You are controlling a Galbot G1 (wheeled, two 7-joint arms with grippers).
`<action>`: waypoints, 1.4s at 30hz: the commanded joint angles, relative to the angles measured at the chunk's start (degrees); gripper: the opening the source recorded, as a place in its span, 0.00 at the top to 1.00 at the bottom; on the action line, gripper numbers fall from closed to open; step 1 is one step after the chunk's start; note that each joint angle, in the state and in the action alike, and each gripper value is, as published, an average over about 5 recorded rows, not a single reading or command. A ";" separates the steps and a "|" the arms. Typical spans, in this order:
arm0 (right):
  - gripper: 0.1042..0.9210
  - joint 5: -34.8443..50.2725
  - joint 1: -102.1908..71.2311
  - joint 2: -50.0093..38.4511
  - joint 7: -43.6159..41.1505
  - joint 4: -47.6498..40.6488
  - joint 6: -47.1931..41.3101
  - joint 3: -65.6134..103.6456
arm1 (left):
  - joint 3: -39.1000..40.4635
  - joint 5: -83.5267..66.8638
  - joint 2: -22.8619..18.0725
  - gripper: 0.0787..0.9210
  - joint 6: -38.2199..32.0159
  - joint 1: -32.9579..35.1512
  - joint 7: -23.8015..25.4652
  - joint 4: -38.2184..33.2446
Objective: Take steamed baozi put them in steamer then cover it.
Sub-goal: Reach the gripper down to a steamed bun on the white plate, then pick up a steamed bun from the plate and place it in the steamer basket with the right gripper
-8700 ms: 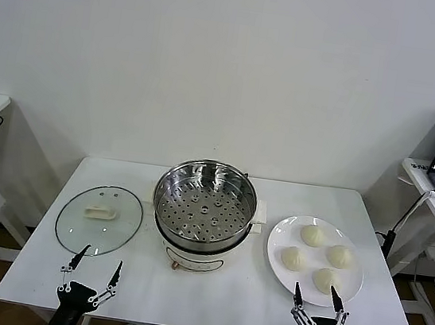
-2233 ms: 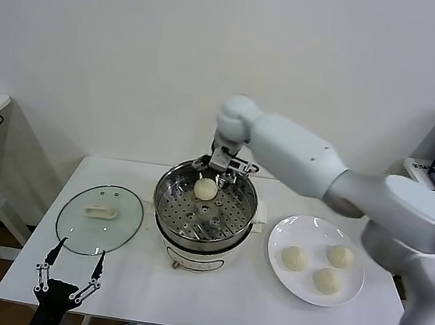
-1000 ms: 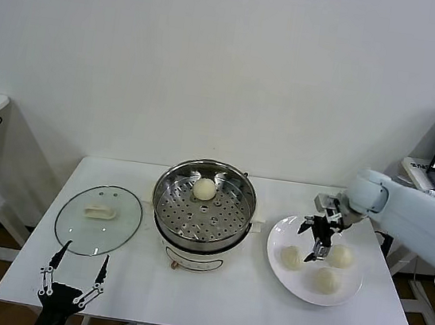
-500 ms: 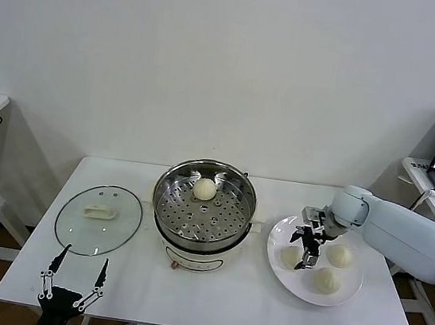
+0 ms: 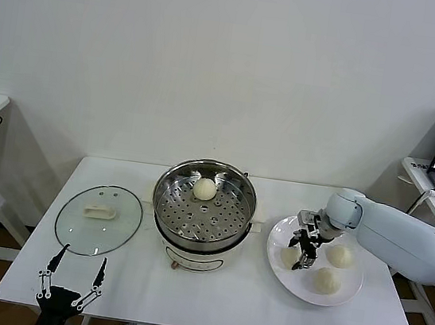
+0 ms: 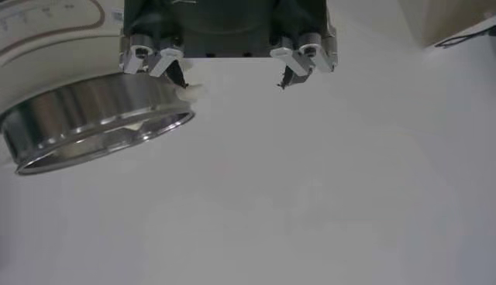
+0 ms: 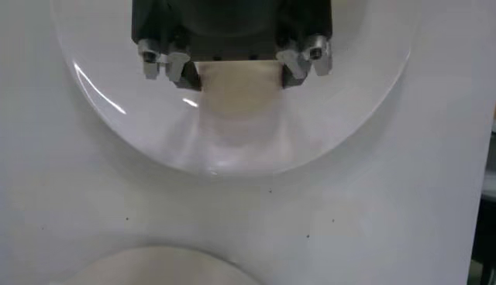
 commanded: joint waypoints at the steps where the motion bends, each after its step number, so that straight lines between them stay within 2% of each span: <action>1: 0.31 -1.26 2.22 -0.01 -1.74 0.42 0.36 0.60 | 0.04 -0.03 0.01 0.12 0.05 -0.05 -0.01 0.03; 5: 0.31 -3.15 7.61 -0.90 -6.78 1.30 3.07 2.45 | 0.10 -0.12 0.25 0.12 0.11 -0.25 -0.03 -0.20; 10: 0.30 -0.79 19.50 0.29 -13.42 3.52 4.86 0.32 | 0.27 -0.26 0.81 0.12 0.13 -0.43 -0.06 -0.53; 20: 0.28 9.59 38.58 12.74 -20.38 10.56 4.24 -6.99 | 1.12 -0.30 1.42 0.12 0.34 -0.53 -0.24 -1.37; 28: 0.28 17.59 38.75 24.39 -14.08 11.18 -0.09 -12.03 | 1.33 -0.26 1.65 0.12 0.62 -0.58 -0.38 -1.55; 34: 0.28 19.67 33.14 32.28 -8.31 6.46 -4.04 -13.82 | 1.33 -0.31 1.67 0.12 0.63 -0.70 -0.47 -1.50; 42: 0.28 18.70 26.38 39.49 -3.91 -1.84 -4.42 -14.38 | 1.00 -0.61 1.94 0.12 0.56 -0.81 -0.57 -1.48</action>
